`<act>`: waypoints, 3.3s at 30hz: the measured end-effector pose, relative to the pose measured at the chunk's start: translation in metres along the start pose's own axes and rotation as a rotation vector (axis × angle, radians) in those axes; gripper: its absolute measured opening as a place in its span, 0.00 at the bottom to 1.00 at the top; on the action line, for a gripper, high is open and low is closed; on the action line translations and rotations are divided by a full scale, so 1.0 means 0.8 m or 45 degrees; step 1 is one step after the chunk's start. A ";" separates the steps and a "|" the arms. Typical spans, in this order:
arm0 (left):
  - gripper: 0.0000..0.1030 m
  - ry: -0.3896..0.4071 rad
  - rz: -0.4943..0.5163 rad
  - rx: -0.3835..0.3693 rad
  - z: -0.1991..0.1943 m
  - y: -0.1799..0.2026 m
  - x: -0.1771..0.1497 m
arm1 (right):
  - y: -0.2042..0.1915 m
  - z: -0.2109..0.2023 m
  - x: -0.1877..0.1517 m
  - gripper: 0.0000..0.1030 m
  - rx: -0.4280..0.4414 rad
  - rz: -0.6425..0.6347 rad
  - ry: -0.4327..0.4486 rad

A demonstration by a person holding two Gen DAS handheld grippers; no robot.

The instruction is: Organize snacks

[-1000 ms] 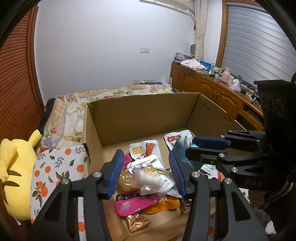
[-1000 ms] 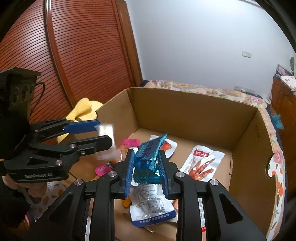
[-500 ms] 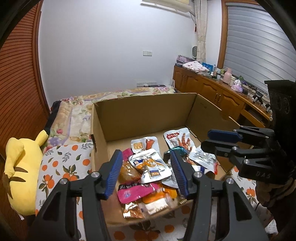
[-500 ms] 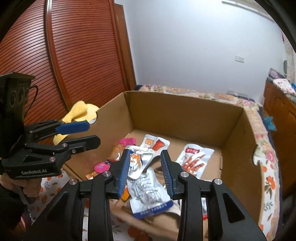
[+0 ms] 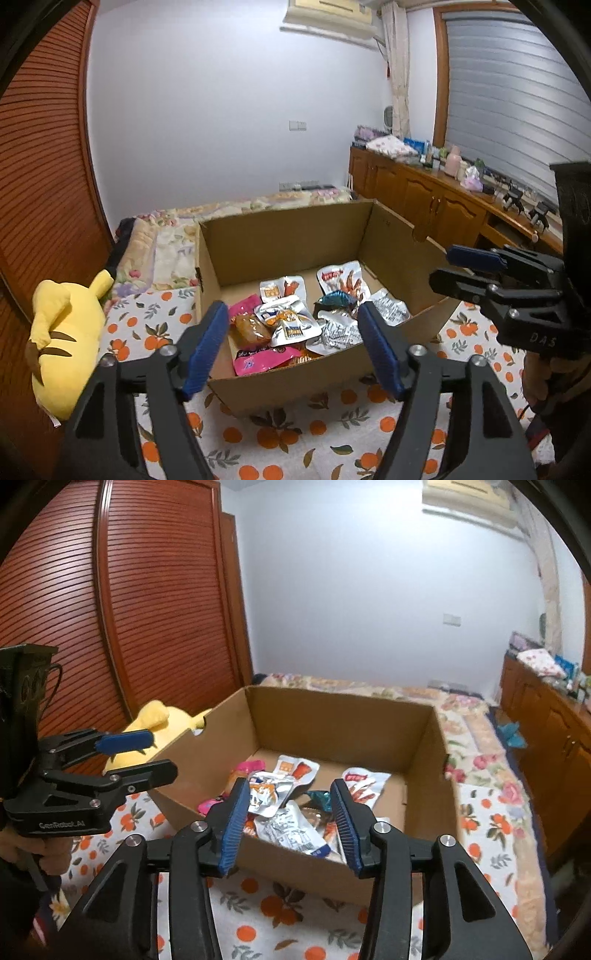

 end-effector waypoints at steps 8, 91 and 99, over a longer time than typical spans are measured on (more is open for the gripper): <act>0.91 0.039 -0.016 0.052 -0.035 0.002 0.005 | -0.007 -0.042 0.005 0.71 -0.066 -0.019 0.072; 1.00 0.126 -0.026 0.182 -0.129 0.044 -0.020 | 0.003 -0.166 -0.013 0.93 -0.410 0.016 0.213; 1.00 0.121 -0.032 0.198 -0.126 0.043 -0.024 | 0.004 -0.166 -0.015 0.93 -0.412 0.014 0.212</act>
Point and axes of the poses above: each gripper's, at about its wrist camera, not at the fingertips, and z roughly the way its jaws point, y to its right, x to its top, the point moved 5 cm from there along z, roughly the way its jaws point, and after that the axes turned 15 degrees about y, right-handed, at the moved point
